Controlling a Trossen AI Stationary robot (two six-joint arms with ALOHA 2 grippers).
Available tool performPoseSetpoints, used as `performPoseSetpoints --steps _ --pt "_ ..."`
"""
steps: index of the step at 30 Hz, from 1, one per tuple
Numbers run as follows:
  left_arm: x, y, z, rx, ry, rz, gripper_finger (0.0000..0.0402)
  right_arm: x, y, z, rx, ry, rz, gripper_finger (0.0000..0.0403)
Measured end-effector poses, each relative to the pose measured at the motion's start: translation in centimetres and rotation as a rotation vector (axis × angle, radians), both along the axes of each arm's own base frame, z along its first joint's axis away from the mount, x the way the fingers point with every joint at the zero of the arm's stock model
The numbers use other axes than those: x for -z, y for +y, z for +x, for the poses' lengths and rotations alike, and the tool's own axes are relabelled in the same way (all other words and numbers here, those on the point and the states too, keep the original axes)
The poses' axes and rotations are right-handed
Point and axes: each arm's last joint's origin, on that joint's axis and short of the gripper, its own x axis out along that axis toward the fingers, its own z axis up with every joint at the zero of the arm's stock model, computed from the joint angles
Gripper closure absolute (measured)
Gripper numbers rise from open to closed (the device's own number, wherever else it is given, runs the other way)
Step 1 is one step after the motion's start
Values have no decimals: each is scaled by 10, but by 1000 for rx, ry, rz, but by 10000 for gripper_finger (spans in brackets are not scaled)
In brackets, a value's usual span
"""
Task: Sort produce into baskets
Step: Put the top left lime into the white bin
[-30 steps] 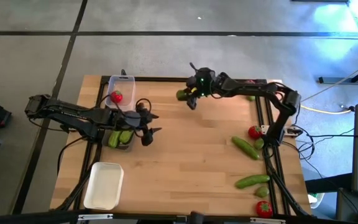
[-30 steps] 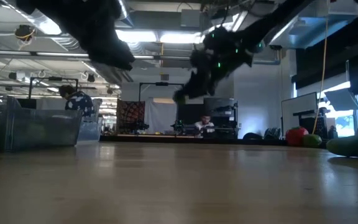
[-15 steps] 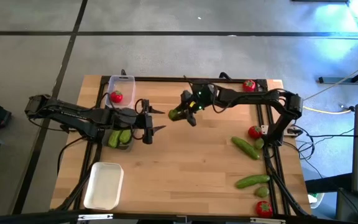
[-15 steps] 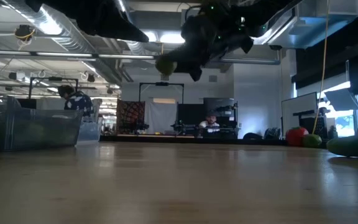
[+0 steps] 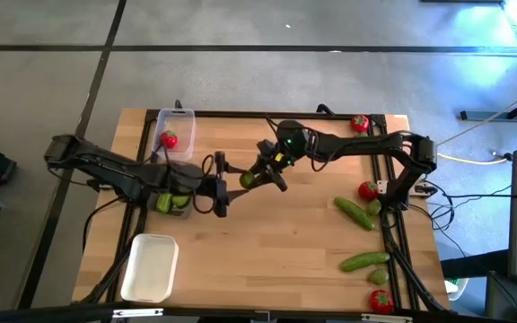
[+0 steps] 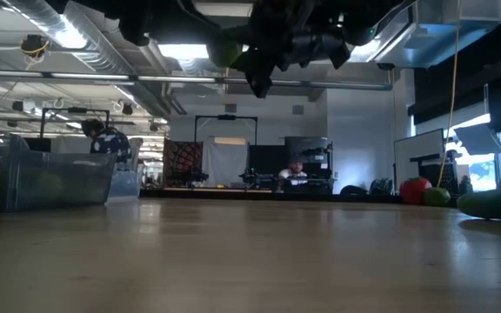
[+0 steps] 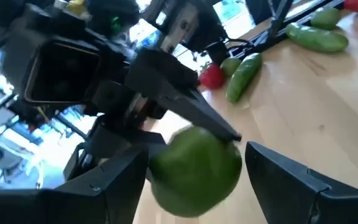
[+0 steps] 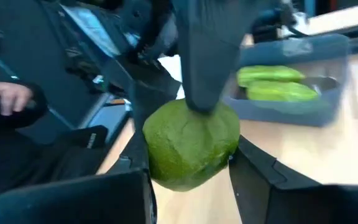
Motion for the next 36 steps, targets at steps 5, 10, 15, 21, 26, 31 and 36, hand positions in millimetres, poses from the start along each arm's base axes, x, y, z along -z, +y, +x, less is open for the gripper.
performPoseSetpoints --steps 5,10,15,21,26,31,36 --pt "4 -5 4 21 5 15 139 -1 4 0 -47 -14 13 290" --pt "5 -6 4 12 0 -26 193 -1 5 1 -37 -12 9 290" --pt "5 -9 4 22 3 -19 232 -1 8 1 -26 -10 2 259" --pt "5 -14 3 -14 -4 -16 231 -3 6 -6 -45 27 -18 176" --pt "4 -22 1 -8 -3 -23 220 -16 9 -32 -17 129 -145 134" --pt "-5 -30 2 -33 -5 -122 223 -20 12 -62 60 327 -267 124" --pt "-20 -36 0 -115 82 -315 216 -1 11 -82 151 573 -350 123"
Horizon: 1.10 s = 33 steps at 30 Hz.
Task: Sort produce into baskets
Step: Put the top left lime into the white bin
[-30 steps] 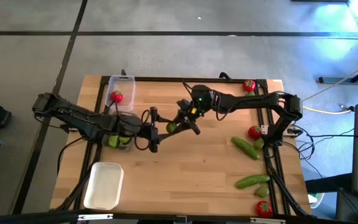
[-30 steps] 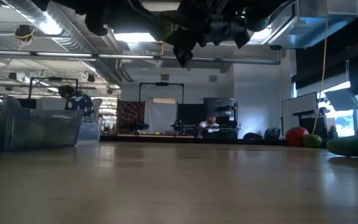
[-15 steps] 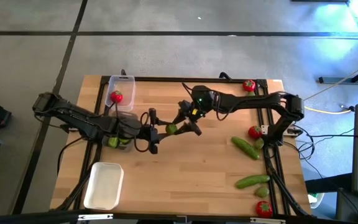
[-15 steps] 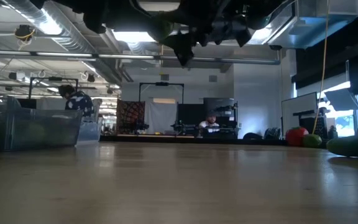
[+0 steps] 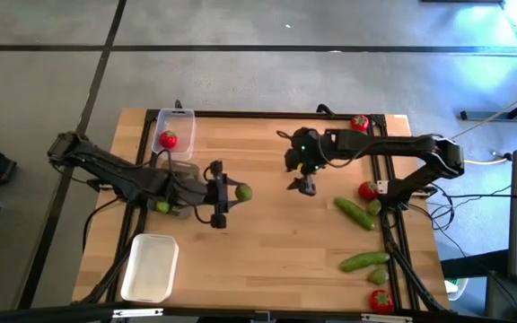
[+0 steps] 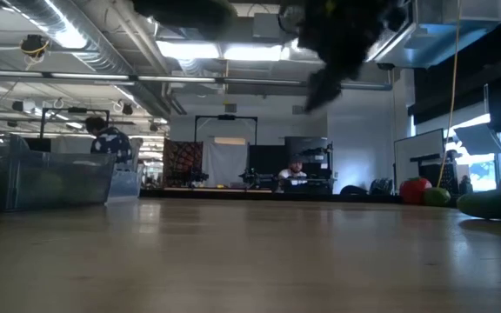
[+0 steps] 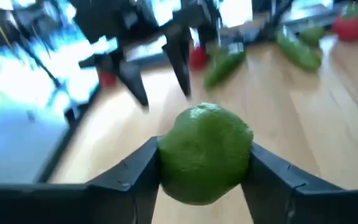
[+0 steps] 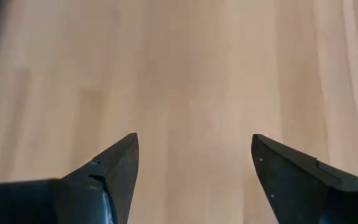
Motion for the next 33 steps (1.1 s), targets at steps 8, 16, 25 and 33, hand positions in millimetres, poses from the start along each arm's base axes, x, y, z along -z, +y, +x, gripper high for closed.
performPoseSetpoints --steps 8,16,25,33 --pt "-13 -23 -20 -69 196 -205 212 59 1 -22 117 177 -53 123" --pt "-11 -47 -42 -107 329 -455 211 91 0 -34 192 178 -145 123" --pt "-4 -74 -68 -200 562 -844 211 105 0 -36 196 108 -154 123" --pt "5 -92 -97 -378 826 -1031 211 104 0 -35 196 97 -154 123"
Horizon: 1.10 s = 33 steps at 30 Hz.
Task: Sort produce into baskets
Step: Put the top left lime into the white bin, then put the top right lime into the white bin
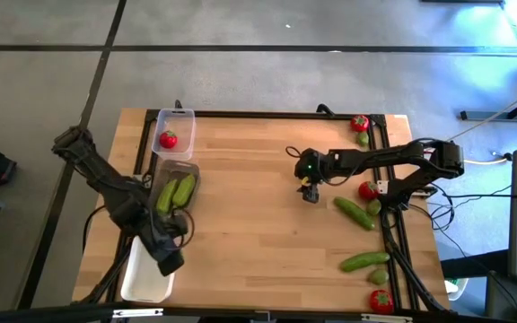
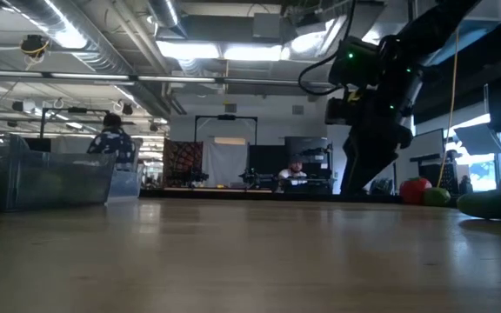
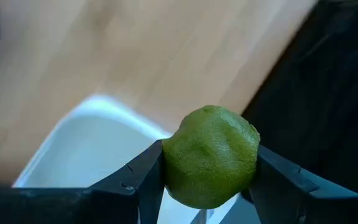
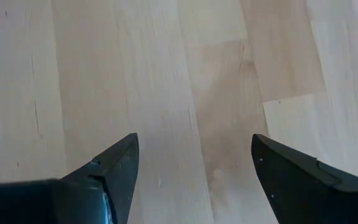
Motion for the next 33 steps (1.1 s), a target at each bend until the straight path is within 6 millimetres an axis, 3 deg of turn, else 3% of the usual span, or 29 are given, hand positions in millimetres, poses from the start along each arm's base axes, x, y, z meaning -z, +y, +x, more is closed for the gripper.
performPoseSetpoints --steps 11,20,33 --pt "27 -18 -36 -54 166 19 211 -2 0 4 -13 -53 10 123" --pt "53 -16 -56 -82 256 95 207 -3 0 4 -13 -56 9 123" --pt "73 -9 -65 -90 363 119 122 -3 0 5 -18 -60 34 123"
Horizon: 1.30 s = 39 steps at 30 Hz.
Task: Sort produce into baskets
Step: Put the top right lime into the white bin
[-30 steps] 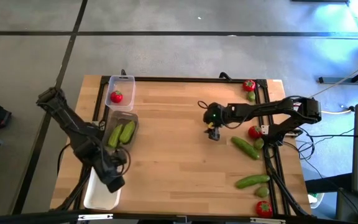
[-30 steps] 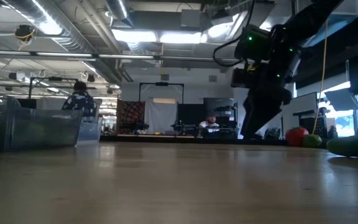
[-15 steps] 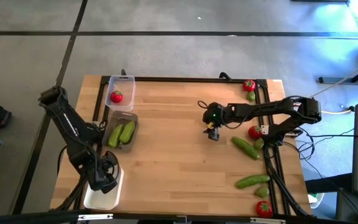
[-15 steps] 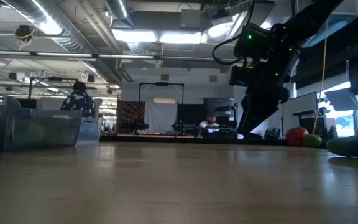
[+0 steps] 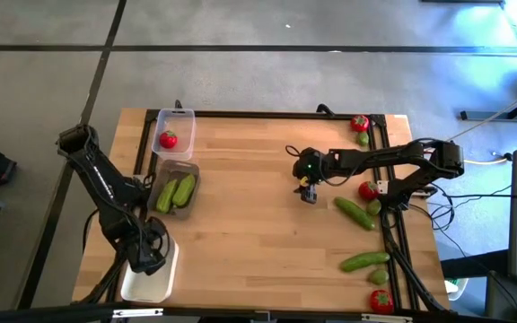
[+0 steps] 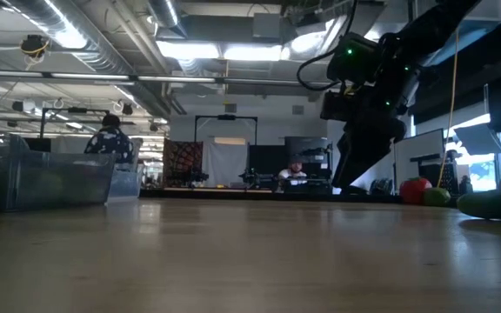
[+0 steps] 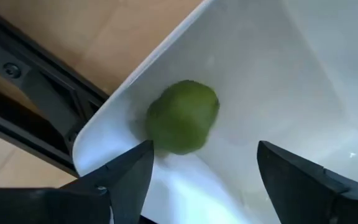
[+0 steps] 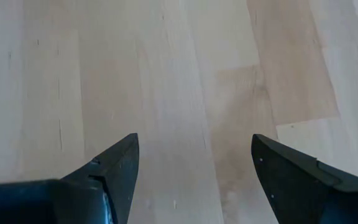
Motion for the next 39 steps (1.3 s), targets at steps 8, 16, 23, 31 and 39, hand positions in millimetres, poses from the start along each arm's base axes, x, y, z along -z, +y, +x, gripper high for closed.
performPoseSetpoints --steps 8,16,23,31,39 --pt "-3 -3 2 7 -20 -30 132 0 0 0 5 2 -13 123" --pt "-37 4 11 -41 -198 -105 137 0 1 -1 4 13 46 123" --pt "-67 24 24 -53 -489 -56 135 -25 3 -10 21 80 47 123" --pt "-72 49 43 -18 -676 178 135 -60 1 -44 243 130 -156 123" --pt "-81 71 73 93 -848 343 135 -73 -7 -66 549 173 -430 123"
